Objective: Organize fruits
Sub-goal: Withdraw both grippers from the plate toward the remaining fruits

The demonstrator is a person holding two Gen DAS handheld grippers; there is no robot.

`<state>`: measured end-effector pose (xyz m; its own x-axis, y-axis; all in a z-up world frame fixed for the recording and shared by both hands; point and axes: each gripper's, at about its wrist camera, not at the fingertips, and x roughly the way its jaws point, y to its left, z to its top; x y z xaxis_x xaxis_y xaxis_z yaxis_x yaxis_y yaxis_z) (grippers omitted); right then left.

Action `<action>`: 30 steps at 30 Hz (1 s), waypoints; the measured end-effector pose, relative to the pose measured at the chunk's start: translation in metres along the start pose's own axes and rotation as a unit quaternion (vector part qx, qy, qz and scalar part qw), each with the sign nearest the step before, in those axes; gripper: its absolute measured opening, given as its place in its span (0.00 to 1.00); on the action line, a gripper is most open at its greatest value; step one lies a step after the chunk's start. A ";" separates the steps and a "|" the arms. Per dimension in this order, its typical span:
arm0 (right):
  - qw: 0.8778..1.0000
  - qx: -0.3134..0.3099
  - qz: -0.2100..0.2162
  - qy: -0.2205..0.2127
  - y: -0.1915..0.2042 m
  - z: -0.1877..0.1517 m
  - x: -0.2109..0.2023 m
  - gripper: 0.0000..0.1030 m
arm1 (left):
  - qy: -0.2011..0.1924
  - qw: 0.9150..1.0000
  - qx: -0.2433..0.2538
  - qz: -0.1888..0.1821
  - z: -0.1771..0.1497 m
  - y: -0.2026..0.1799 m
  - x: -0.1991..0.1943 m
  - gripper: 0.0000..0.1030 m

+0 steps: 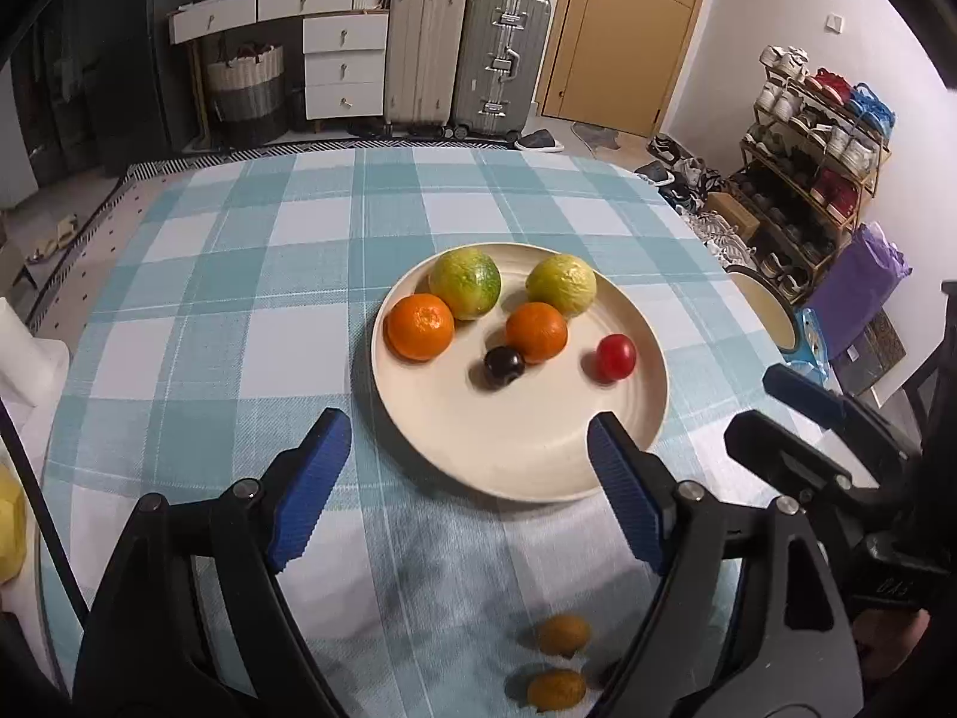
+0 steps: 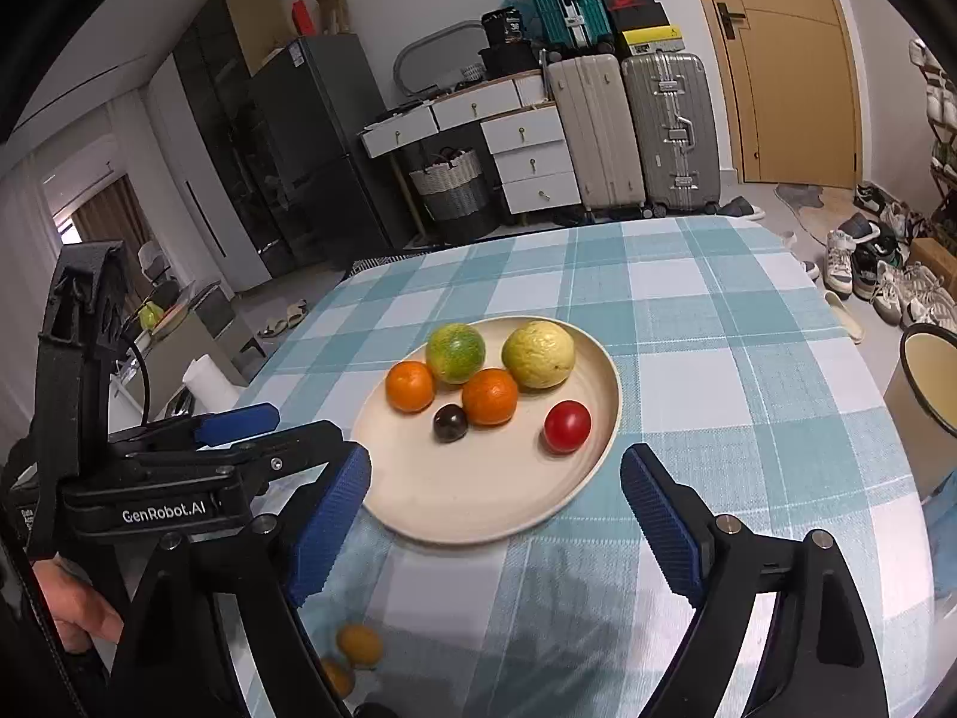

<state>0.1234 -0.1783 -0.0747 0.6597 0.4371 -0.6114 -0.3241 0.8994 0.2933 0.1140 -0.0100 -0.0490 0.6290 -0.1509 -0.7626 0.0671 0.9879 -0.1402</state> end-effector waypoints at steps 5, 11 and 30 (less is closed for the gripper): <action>1.000 -0.009 0.000 -0.007 0.007 -0.006 -0.015 0.92 | 0.008 1.000 0.006 -0.003 -0.021 -0.002 -0.010 0.88; 1.000 -0.011 -0.003 -0.011 0.012 -0.013 -0.031 0.97 | -0.011 1.000 0.014 -0.019 -0.042 -0.002 -0.033 0.99; 0.999 -0.006 -0.002 0.037 0.021 -0.081 -0.054 1.00 | 0.030 0.999 0.011 -0.036 -0.111 0.000 -0.050 0.99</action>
<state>0.0265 -0.1836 -0.0952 0.6088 0.4310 -0.6661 -0.3298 0.9011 0.2815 -0.0034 -0.0065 -0.0811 0.5737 -0.2237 -0.7879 0.1286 0.9746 -0.1831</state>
